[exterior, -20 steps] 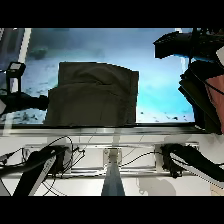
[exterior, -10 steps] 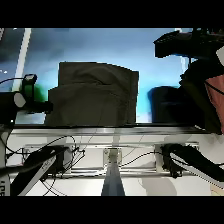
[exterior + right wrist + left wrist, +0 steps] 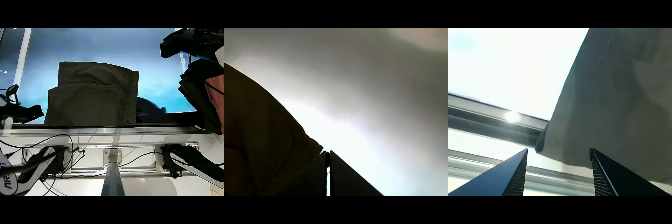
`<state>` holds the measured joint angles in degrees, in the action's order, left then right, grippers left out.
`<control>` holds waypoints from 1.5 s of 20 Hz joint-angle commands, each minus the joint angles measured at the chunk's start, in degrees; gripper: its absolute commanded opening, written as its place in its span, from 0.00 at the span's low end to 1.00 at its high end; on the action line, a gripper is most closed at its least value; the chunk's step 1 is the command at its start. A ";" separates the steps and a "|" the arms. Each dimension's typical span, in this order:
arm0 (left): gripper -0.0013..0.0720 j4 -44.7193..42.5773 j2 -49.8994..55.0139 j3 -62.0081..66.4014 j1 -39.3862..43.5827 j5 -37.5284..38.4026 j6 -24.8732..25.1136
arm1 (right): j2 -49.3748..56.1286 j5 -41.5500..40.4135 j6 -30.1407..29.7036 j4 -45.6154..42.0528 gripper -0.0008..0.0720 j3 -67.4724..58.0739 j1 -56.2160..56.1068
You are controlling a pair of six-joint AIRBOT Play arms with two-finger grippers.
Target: Fold the clothes and pants, and hang the long-sleeved shirts on hangers.
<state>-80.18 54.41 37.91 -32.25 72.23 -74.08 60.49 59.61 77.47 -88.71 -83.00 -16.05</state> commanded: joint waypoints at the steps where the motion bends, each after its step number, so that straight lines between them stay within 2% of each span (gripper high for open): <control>1: 0.84 9.33 0.31 -0.13 -12.37 4.17 12.70 | 0.02 1.09 -2.25 -1.70 0.05 -0.02 0.00; 2: 0.88 9.31 0.37 -0.13 -14.27 4.17 13.53 | 0.02 0.96 -2.25 -1.77 0.05 -0.02 0.00; 6: 0.88 9.62 4.87 -0.17 -16.68 4.13 16.74 | 0.04 0.15 -2.23 -1.77 0.04 -0.02 -0.02; 11: 0.87 14.69 16.79 -0.17 -16.68 4.13 19.67 | 0.04 1.01 -2.16 -1.33 0.05 -0.04 -0.02; 12: 0.80 14.62 18.86 -0.17 -16.74 3.89 19.71 | 0.04 1.44 -2.16 -1.33 0.05 -0.04 -0.02; 13: 0.68 14.67 20.94 -0.17 -16.74 3.63 20.57 | 0.02 1.88 -2.16 -1.33 0.05 -0.04 -0.02; 17: 0.65 15.87 25.68 -0.17 -16.70 1.40 23.21 | 0.09 3.17 -2.16 -3.85 0.04 -0.02 0.00; 19: 0.65 18.43 26.01 -0.17 -16.70 0.83 25.77 | 0.81 8.35 -1.86 -12.63 0.04 -0.02 0.20; 20: 0.59 19.28 26.01 -0.17 -16.68 0.85 26.60 | 1.40 11.65 -1.44 -15.06 0.04 0.07 1.57; 21: 0.41 19.63 26.01 -0.17 -16.63 0.96 26.58 | 2.14 15.23 -1.44 -14.60 0.04 0.79 4.48; 22: 0.37 20.00 26.01 -0.17 -16.63 1.22 26.58 | 2.62 18.34 -1.46 -13.05 0.04 2.19 7.82; 23: 0.27 20.28 26.01 -0.20 -16.65 1.60 26.60 | 3.17 21.27 -1.57 -10.27 0.04 4.48 12.02; 24: 0.02 20.63 25.99 -0.17 -16.65 1.55 26.58 | 3.54 23.45 -1.99 -6.27 0.04 7.21 16.31; 28: 0.03 24.28 25.99 -0.17 -16.65 1.62 26.56 | 3.98 28.39 -12.96 24.98 0.04 25.70 31.41; 29: 0.03 25.07 25.99 -0.17 -16.65 1.64 26.56 | 3.98 27.58 -13.14 30.82 0.04 30.75 32.50; 30: 0.03 25.62 25.99 -0.17 -16.63 1.84 26.56 | 3.98 25.20 -13.09 34.42 0.11 35.54 32.39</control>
<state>-57.67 80.38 37.67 -48.90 72.84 -47.72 64.23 84.01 68.29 -73.10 -59.48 10.96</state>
